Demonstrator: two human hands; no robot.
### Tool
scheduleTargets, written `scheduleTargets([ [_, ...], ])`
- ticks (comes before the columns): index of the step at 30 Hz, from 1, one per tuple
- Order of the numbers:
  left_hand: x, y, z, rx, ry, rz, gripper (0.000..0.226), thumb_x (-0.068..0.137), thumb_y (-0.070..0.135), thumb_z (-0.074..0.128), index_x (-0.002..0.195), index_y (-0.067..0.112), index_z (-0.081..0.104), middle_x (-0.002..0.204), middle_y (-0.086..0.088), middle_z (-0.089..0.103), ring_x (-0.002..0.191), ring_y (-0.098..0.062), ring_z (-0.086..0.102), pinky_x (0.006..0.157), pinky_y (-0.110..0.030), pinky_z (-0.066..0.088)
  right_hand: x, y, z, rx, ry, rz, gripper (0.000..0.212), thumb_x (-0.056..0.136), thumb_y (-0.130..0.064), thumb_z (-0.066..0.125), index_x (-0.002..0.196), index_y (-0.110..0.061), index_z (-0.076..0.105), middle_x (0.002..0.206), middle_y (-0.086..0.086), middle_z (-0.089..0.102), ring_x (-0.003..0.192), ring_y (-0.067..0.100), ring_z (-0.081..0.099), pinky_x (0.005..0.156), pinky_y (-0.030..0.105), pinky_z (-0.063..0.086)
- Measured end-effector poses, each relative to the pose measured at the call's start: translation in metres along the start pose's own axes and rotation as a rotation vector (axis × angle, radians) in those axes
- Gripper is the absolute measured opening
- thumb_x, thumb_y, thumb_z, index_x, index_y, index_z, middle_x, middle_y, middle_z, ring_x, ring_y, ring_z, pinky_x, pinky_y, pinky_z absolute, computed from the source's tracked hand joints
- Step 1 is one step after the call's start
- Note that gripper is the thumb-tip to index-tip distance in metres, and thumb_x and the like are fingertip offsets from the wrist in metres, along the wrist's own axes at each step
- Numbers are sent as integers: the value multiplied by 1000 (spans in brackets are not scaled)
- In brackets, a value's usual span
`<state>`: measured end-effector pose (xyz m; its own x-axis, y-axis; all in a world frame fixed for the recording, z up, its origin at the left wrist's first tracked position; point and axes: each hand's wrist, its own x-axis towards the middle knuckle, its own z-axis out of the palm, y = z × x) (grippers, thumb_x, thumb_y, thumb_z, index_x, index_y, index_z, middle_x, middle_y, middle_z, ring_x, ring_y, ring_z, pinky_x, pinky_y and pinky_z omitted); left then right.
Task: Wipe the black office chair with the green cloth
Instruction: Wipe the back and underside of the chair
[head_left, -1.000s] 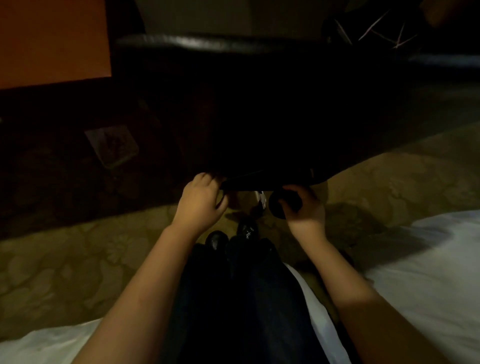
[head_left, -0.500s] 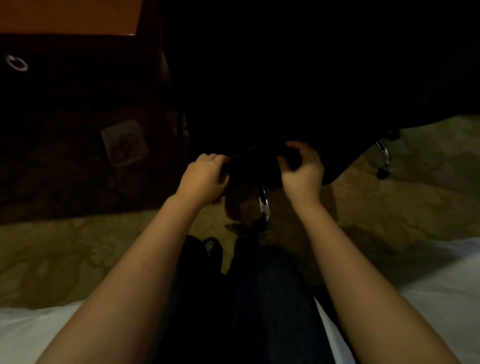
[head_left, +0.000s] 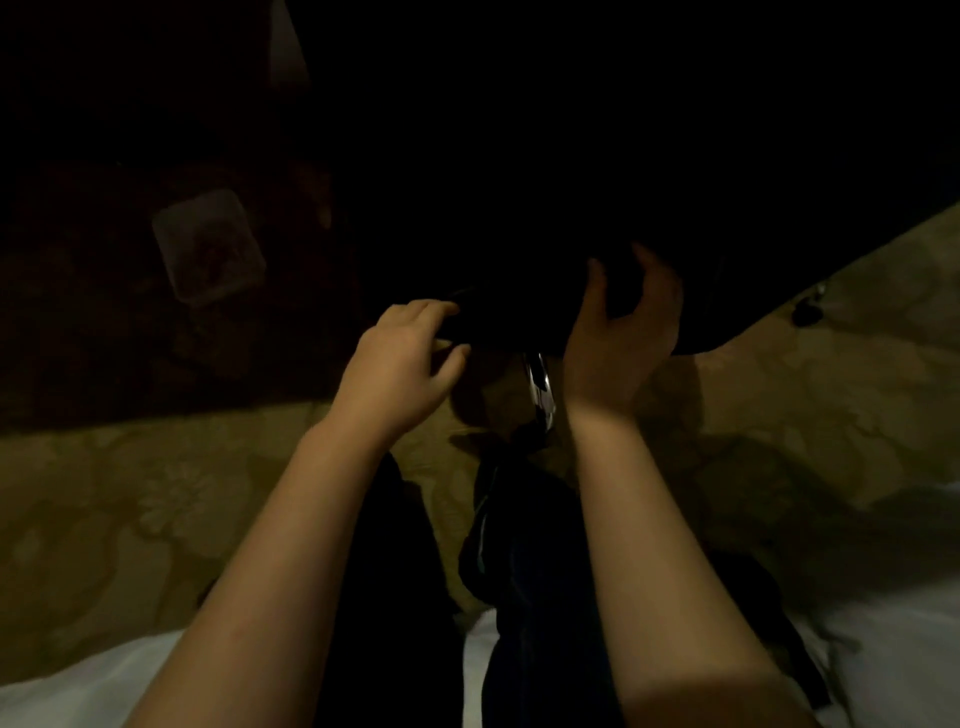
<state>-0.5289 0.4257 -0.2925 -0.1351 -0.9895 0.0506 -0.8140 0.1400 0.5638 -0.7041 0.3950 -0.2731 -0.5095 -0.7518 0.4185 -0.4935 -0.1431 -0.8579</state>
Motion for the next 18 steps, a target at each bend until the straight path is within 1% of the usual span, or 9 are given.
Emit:
scheduleTargets([
  [2, -1, -14, 15, 19, -30, -36, 47, 94, 30, 58, 138, 16, 49, 137, -4, 52, 127, -20, 43, 100, -34, 38, -1, 7, 8, -26, 80, -62, 33, 89, -5, 66, 117, 9, 59, 119, 25, 58, 117, 36, 55, 99, 32, 44],
  [4, -2, -27, 26, 22, -46, -76, 46, 94, 30, 57, 137, 16, 50, 137, -3, 52, 126, -20, 44, 101, -37, 40, -2, 14, 13, -24, 123, -129, 32, 87, -1, 68, 115, 12, 59, 116, 27, 58, 114, 36, 56, 98, 31, 45],
  [6, 3, -37, 32, 40, -78, -84, 48, 93, 33, 57, 137, 16, 50, 135, -5, 54, 124, -22, 46, 100, -41, 43, 4, 16, 20, -7, 155, -154, 33, 87, -3, 68, 115, 12, 58, 115, 26, 58, 114, 34, 57, 97, 21, 43],
  [8, 8, -44, 35, 70, -85, -81, 49, 91, 35, 56, 135, 14, 52, 133, -6, 56, 123, -25, 48, 98, -45, 45, 10, 16, 25, -13, 185, -176, 34, 87, -7, 69, 114, 11, 58, 114, 26, 59, 113, 28, 57, 95, 12, 38],
  [10, 9, -50, 39, 76, -57, -98, 46, 91, 30, 59, 133, 12, 54, 132, -8, 57, 123, -26, 49, 98, -46, 45, 12, 18, 27, -27, 199, -215, 34, 86, -8, 70, 112, 11, 59, 111, 26, 60, 111, 24, 56, 95, 10, 37],
  [12, 9, -54, 39, 85, -25, -114, 45, 90, 27, 60, 131, 11, 56, 131, -8, 57, 123, -26, 49, 99, -44, 44, 11, 20, 30, -44, 182, -242, 35, 85, -7, 72, 111, 13, 58, 111, 28, 59, 111, 30, 57, 95, 12, 37],
  [14, 13, -60, 37, 94, 30, -134, 40, 90, 28, 57, 127, 13, 57, 126, -7, 57, 119, -24, 49, 95, -40, 42, 12, 23, 34, -63, 175, -261, 37, 84, -7, 72, 111, 13, 56, 111, 30, 57, 111, 32, 54, 96, 14, 36],
  [16, 18, -63, 34, 96, 102, -183, 36, 92, 29, 55, 124, 12, 55, 120, -7, 56, 112, -23, 48, 89, -36, 41, 13, 25, 40, -62, 187, -269, 37, 85, -6, 70, 112, 13, 55, 112, 31, 56, 112, 31, 53, 98, 21, 39],
  [18, 21, -69, 30, 85, 159, -244, 41, 93, 28, 56, 129, 10, 50, 123, -9, 52, 113, -24, 46, 90, -37, 41, 13, 28, 43, -73, 214, -296, 35, 86, -6, 68, 114, 10, 56, 112, 28, 56, 112, 31, 53, 98, 31, 43],
])
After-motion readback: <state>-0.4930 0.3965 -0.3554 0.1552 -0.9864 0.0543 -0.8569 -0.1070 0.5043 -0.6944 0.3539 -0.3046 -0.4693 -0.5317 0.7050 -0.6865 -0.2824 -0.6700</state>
